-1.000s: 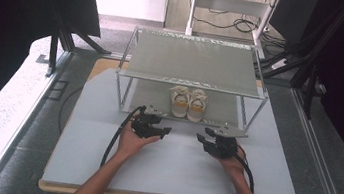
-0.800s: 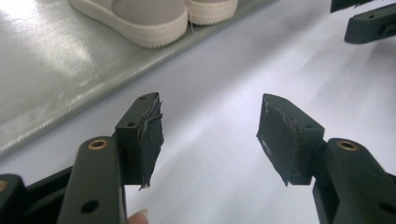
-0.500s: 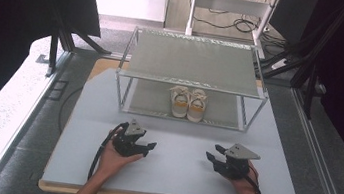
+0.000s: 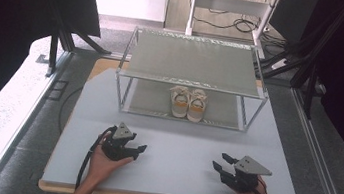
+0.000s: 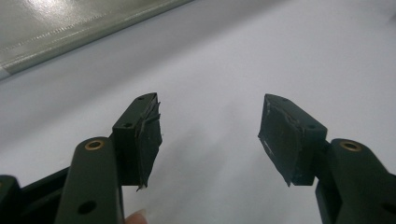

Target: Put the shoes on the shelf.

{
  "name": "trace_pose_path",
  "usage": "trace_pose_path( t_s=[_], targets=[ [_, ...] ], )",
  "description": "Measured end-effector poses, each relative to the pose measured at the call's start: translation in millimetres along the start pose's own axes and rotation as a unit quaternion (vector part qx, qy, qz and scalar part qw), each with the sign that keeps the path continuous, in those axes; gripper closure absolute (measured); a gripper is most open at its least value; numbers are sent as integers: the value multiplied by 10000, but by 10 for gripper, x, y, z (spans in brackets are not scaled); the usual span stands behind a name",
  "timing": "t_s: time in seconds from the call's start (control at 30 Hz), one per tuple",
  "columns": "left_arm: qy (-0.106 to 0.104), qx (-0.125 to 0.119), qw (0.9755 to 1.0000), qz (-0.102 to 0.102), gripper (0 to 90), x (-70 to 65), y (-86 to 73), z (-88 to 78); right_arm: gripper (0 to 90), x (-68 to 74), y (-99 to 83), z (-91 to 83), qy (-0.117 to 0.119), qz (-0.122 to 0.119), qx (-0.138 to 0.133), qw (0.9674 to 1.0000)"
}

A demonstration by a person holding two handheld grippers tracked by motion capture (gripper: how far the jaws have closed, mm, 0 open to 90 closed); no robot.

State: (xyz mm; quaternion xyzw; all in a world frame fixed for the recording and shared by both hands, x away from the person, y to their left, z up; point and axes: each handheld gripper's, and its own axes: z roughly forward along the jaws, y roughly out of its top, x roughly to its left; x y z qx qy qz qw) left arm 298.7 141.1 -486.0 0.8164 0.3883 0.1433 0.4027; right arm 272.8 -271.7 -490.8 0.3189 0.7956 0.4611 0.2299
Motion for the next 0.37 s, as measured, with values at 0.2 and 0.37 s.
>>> trace_pose_path(
  t_s=[0.2,0.37],
  targets=[
    [-43,73,10000,-13,379,3,-19,34,483,-6,1,1,-21,-31,-19,10000],
    [-69,59,10000,-2,378,13,-15,21,477,-28,4,-16,-61,10,-40,10000]
  ],
)
